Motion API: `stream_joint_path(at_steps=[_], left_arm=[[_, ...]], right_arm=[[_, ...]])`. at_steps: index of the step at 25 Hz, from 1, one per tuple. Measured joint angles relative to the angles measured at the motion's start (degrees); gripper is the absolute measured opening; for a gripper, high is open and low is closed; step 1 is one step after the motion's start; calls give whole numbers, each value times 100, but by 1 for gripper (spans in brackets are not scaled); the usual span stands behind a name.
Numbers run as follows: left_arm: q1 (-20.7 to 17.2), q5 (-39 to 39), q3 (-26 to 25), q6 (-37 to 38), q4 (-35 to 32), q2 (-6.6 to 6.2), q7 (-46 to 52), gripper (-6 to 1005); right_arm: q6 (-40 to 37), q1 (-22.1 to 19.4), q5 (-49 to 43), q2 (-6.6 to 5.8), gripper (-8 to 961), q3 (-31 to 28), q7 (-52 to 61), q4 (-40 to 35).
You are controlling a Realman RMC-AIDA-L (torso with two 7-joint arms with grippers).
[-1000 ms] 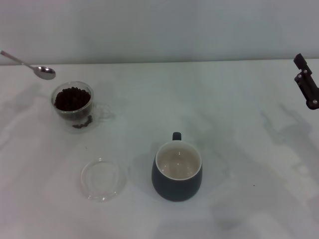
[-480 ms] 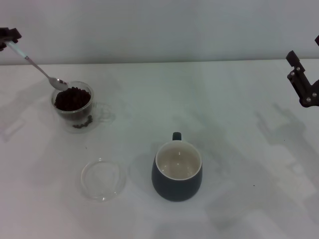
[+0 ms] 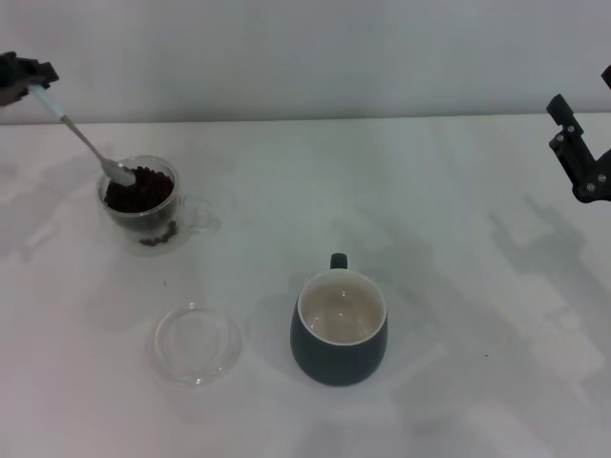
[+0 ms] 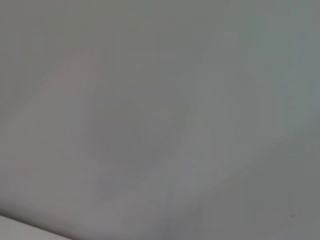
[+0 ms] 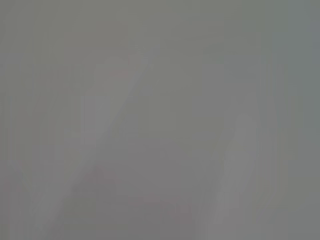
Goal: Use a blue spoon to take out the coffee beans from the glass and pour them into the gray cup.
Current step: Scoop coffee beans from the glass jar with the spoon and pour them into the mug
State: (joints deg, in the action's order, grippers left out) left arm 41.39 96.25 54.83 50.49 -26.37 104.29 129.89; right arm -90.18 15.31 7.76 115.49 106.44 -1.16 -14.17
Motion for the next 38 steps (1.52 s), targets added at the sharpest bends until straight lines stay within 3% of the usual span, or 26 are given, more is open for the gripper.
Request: stream_joint_path(at_steps=[8, 38], left_arm=[[-56, 360, -5, -114, -151, 252, -43, 135], [-427, 99, -195, -474, -37, 637, 162, 133]], right_arm=[[40, 12, 3, 0, 574, -12, 2, -15], [212, 34, 16, -9, 574, -89, -3, -60]])
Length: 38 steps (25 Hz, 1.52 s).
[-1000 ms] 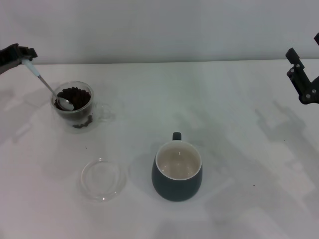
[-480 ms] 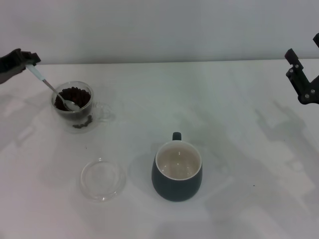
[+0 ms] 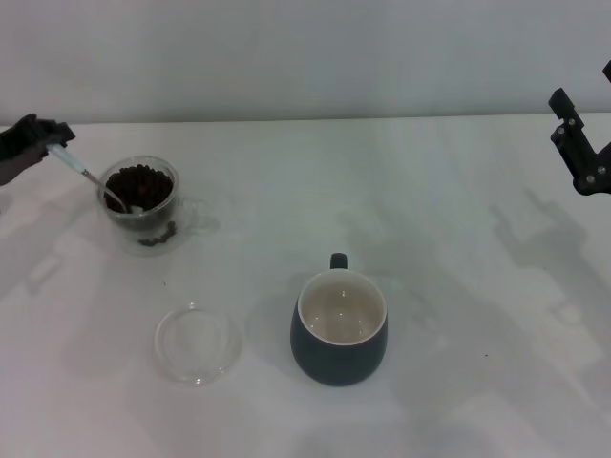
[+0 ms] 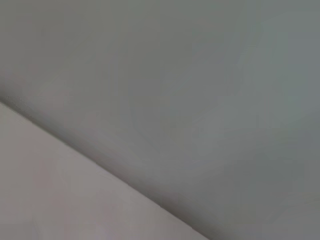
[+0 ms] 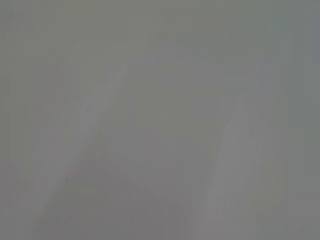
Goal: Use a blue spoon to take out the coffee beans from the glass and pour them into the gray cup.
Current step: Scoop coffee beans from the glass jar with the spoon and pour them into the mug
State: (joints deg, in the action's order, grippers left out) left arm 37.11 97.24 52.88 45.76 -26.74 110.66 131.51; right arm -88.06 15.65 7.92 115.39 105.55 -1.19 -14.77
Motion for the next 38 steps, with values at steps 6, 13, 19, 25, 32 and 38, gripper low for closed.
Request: stream_joint_path(at_steps=[6, 13, 19, 25, 32, 38], left_arm=[[-13, -75, -355, 33, 204, 54, 8, 132], [-61, -597, -405, 141, 471, 59, 22, 133], [-196, -1145, -412, 184, 623, 78, 31, 134], [-363, -1673, -411, 207, 730, 143, 15, 134], [-591, -2184, -411, 319, 778, 246, -166, 134], [-779, -2597, -418, 612, 737, 324, -504, 134]], right_arm=[[112, 47, 6, -10, 574, -4, -19, -9], [133, 94, 8, -9, 574, -18, -52, 27], [178, 120, 8, -17, 574, -20, -61, 70], [243, 122, 8, -18, 574, -18, -65, 79], [311, 132, 8, -28, 574, -17, -66, 94], [335, 140, 8, -37, 575, -18, -71, 98]])
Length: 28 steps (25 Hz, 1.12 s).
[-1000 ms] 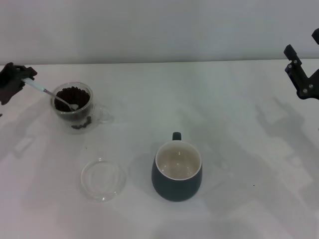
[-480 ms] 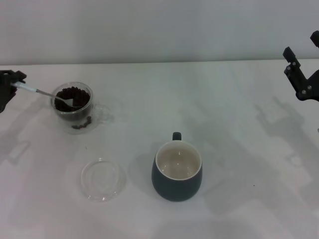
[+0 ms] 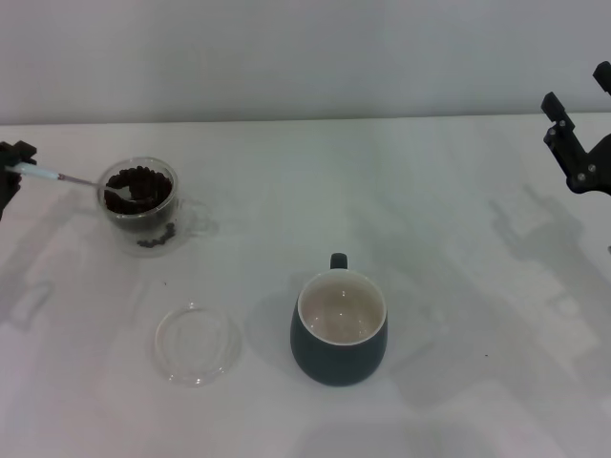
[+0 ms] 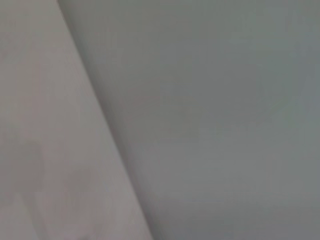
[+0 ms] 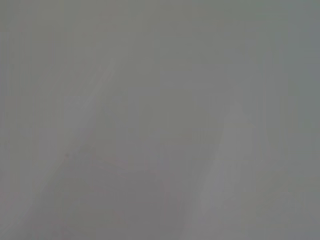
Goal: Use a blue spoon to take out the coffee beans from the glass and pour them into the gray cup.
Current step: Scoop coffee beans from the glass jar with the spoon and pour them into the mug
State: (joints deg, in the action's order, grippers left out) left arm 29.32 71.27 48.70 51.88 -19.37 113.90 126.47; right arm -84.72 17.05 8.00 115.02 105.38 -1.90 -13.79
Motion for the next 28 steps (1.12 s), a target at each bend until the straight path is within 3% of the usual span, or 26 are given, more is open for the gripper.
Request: stream_joint_path(at_steps=[10, 23, 28], left_arm=[[-95, -150, -41, 398, -29, 50, -474, 134], [332, 371, 36, 961, -33, 66, -659, 133], [552, 424, 318, 1170, -32, 92, -631, 133]], right_arm=[[28, 42, 0, 2, 575, 0, -74, 8], [184, 226, -11, 11, 575, -344, -198, -27], [402, 340, -8, 11, 575, -628, -232, -35]])
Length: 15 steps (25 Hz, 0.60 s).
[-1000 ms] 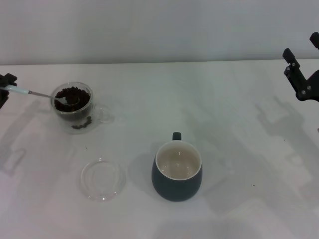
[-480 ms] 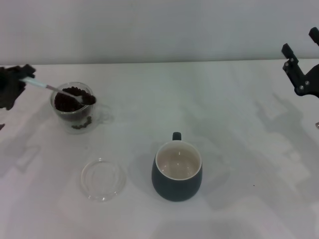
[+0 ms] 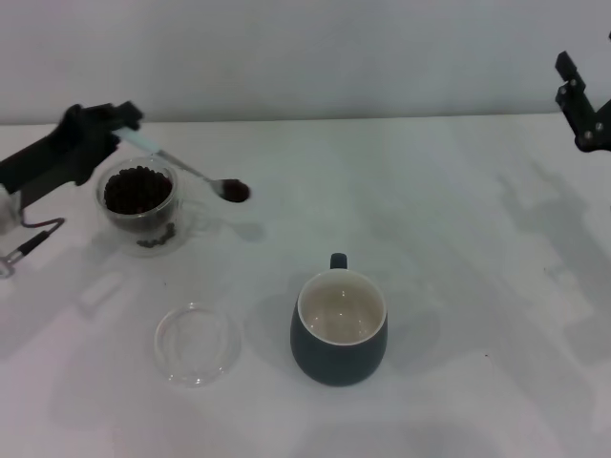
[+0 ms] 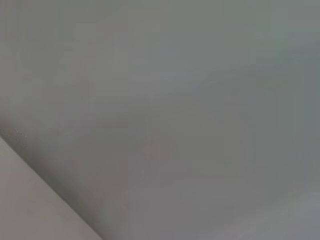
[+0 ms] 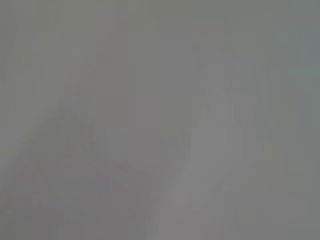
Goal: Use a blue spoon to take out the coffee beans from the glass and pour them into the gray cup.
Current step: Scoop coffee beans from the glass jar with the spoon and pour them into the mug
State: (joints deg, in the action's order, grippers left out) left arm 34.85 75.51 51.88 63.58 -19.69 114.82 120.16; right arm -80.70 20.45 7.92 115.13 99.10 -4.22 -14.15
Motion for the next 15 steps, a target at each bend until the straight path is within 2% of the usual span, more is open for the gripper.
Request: stream_joint_path(at_steps=[4, 15], left_arm=[[139, 0, 147, 207, 11, 32, 60, 133], [318, -1, 412, 796, -4, 272, 164, 133]], right_arm=[[147, 46, 6, 0, 575, -162, 0, -5], [702, 131, 8, 8, 575, -667, 27, -10]])
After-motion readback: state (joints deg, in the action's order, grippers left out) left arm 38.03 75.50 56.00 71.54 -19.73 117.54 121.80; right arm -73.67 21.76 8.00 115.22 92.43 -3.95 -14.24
